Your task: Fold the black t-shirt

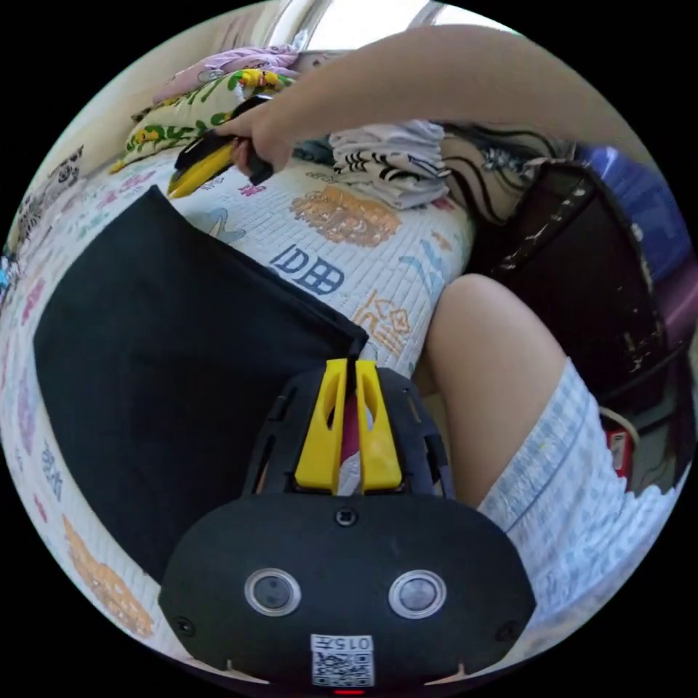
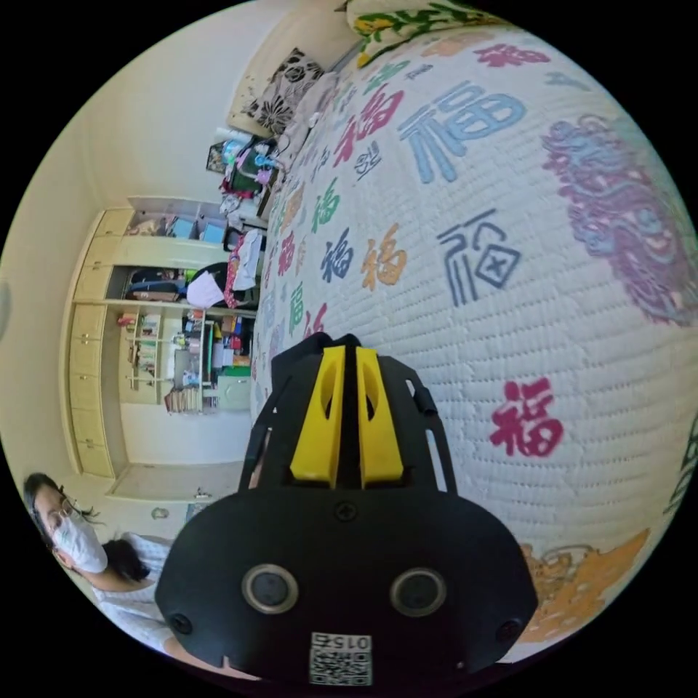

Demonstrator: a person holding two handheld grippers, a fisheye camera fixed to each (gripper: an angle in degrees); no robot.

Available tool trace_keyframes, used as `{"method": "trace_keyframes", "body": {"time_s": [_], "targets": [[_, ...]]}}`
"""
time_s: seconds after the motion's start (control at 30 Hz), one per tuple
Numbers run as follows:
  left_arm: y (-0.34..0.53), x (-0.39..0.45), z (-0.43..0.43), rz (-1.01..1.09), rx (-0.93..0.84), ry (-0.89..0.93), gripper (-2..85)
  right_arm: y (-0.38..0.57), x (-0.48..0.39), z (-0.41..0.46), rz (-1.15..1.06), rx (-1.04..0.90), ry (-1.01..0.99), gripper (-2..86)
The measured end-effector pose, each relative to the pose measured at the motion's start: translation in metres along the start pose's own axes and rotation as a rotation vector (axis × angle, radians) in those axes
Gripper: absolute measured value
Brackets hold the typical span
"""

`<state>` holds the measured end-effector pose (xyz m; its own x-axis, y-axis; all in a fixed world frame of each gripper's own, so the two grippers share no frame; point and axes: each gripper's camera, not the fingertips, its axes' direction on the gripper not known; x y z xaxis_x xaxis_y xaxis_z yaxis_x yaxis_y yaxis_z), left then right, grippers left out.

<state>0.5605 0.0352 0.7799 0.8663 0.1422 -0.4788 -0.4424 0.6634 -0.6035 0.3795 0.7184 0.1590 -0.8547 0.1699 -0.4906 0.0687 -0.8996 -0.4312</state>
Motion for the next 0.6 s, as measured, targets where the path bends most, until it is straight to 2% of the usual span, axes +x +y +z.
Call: {"method": "trace_keyframes", "body": {"time_s": [0.13, 0.17, 0.23, 0.3, 0.4, 0.5, 0.53, 0.6], "targets": [[-0.010, -0.030, -0.034, 0.022, 0.045, 0.315, 5.8, 0.031, -0.023, -0.041, -0.100, 0.026, 0.182, 1.1], [-0.009, -0.032, -0.043, 0.024, 0.072, 0.327, 5.9, 0.047, -0.034, -0.049, -0.131, 0.000, 0.225, 0.9], [-0.001, -0.047, -0.079, -0.026, 0.158, 0.264, 5.9, 0.076, -0.055, -0.055, -0.229, -0.048, 0.215, 0.8], [0.008, -0.065, -0.097, -0.121, 0.173, 0.157, 5.9, 0.117, -0.082, -0.051, -0.363, -0.117, 0.181, 0.9], [0.020, -0.100, -0.108, -0.259, 0.181, 0.020, 5.7, 0.151, -0.097, -0.030, -0.400, -0.189, 0.169, 0.7], [0.020, -0.126, -0.102, -0.321, 0.141, -0.011, 5.2, 0.170, -0.092, 0.002, -0.392, -0.321, 0.137, -0.1], [0.018, -0.134, -0.096, -0.326, 0.107, -0.030, 4.6, 0.173, -0.089, 0.008, -0.379, -0.354, 0.155, -0.3], [0.014, -0.146, -0.083, -0.331, 0.022, -0.061, 3.0, 0.185, -0.077, 0.015, -0.363, -0.426, 0.318, -0.5]]}}
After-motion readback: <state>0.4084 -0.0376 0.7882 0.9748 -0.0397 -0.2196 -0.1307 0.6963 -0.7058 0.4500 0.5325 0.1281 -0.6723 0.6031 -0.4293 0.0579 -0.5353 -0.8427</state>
